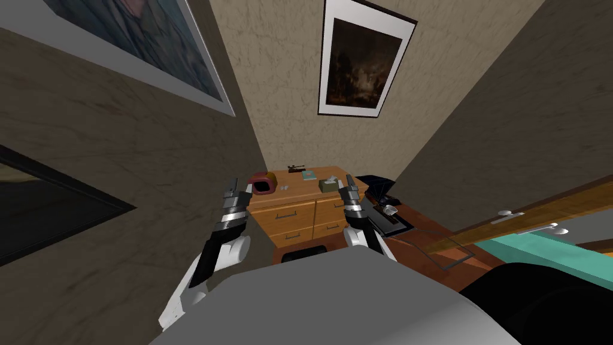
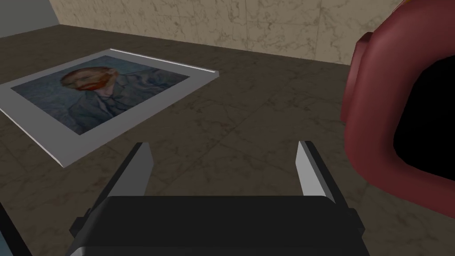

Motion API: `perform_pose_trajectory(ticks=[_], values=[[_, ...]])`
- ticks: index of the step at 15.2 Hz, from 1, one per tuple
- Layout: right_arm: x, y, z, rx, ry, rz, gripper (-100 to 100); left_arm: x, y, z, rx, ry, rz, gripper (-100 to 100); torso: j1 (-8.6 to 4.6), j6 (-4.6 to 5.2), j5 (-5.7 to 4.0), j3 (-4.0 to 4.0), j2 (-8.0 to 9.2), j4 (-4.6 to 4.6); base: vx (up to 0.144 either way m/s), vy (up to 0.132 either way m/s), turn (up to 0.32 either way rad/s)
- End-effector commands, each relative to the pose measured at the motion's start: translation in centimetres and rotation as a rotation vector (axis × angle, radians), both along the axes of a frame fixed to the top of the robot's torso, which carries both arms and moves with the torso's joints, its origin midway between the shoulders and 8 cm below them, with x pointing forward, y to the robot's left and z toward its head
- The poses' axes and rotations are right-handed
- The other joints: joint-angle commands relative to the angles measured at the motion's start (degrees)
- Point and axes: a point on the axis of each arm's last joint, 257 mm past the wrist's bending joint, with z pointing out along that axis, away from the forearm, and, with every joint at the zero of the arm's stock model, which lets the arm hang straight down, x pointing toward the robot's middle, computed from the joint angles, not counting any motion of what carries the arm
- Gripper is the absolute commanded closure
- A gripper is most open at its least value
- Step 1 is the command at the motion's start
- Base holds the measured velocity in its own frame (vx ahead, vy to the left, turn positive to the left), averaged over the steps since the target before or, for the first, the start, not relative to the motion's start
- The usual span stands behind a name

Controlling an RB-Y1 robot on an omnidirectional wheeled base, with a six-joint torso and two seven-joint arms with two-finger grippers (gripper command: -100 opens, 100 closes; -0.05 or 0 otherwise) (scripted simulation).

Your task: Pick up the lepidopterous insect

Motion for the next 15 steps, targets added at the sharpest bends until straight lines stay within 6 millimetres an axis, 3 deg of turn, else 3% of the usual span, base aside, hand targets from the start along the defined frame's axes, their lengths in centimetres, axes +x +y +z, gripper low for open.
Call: perform_pose_trajectory(ticks=[1, 8, 13, 15], values=[[0.0, 0.0, 0.0, 0.0, 0.0, 0.0, 0, 1.1, -0.3, 0.1, 0.019, 0.013, -0.003, -100, 0.0, 0.0, 0.0, 0.0, 0.0, 0.0, -0.096, -0.021, 0.006], [0.0, 0.0, 0.0, 0.0, 0.0, 0.0, 0, 6.3, -1.5, 0.0, 0.099, 0.087, 0.003, -100, -0.05, 0.0, -0.01, -0.01, -0.03, 0.0, -0.082, -0.024, 0.01], [0.0, 0.0, 0.0, 0.0, 0.0, 0.0, 0, 8.4, -2.3, 0.8, 0.115, 0.106, -0.001, -100, -0.02, 0.0, -0.01, -0.05, -0.1, -0.02, -0.061, -0.019, 0.009], [0.0, 0.0, 0.0, 0.0, 0.0, 0.0, 0, 10.1, -2.7, 1.0, 0.133, 0.133, 0.002, -100, -0.03, 0.0, -0.01, -0.08, -0.15, -0.03, -0.059, -0.029, 0.015]])
